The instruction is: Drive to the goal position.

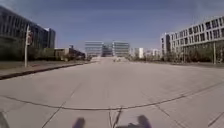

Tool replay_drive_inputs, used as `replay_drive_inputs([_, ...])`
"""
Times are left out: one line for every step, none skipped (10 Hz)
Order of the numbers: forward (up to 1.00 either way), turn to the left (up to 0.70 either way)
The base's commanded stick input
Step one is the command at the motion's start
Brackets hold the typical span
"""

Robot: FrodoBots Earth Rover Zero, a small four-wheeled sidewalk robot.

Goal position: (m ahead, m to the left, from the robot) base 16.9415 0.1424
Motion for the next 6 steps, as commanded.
replay_drive_inputs([0.70, 0.00])
replay_drive_inputs([0.70, 0.00])
replay_drive_inputs([0.70, 0.00])
replay_drive_inputs([0.70, 0.00])
replay_drive_inputs([0.70, 0.00])
replay_drive_inputs([0.70, 0.00])
